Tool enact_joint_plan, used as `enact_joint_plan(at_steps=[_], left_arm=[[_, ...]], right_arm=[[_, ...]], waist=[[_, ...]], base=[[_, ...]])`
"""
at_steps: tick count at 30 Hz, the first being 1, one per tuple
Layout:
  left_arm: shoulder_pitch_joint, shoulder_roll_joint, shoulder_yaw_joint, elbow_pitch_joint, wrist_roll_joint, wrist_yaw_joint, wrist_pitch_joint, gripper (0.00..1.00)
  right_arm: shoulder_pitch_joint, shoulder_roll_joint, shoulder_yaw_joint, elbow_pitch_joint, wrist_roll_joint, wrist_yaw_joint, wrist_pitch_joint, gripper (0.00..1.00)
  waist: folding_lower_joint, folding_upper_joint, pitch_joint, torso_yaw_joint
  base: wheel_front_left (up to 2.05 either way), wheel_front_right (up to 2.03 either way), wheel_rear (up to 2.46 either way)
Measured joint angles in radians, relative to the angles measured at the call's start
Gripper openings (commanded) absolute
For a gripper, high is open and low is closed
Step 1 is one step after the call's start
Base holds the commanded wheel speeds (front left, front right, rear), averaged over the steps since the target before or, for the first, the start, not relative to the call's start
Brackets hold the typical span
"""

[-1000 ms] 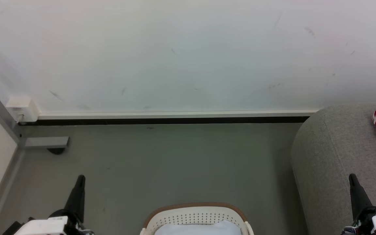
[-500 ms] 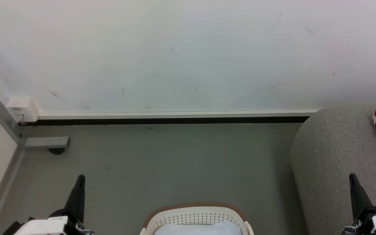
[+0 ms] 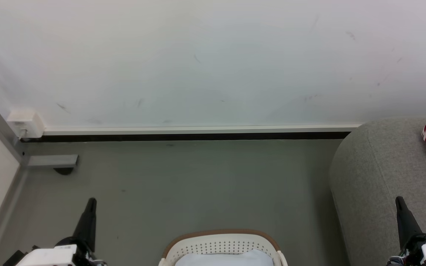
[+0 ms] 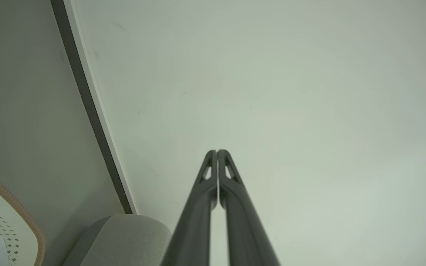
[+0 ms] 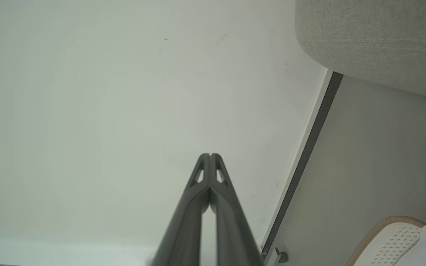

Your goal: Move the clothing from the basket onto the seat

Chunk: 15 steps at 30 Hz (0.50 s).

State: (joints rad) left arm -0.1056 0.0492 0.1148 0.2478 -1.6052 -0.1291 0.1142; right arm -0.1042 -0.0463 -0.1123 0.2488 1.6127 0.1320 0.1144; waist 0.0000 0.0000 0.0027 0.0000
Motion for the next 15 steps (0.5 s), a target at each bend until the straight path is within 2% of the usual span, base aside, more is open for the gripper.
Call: enact_joint_plan(at_steps=[15], left_arm=[[0.000, 0.000, 0.000, 0.000, 0.000, -0.001, 0.000, 0.00]], right_arm=[[0.000, 0.000, 0.000, 0.000, 0.000, 0.000, 0.000, 0.00]], waist=[[0.0000, 0.0000, 0.000, 0.000]], base=[[0.00, 0.00, 0.00]])
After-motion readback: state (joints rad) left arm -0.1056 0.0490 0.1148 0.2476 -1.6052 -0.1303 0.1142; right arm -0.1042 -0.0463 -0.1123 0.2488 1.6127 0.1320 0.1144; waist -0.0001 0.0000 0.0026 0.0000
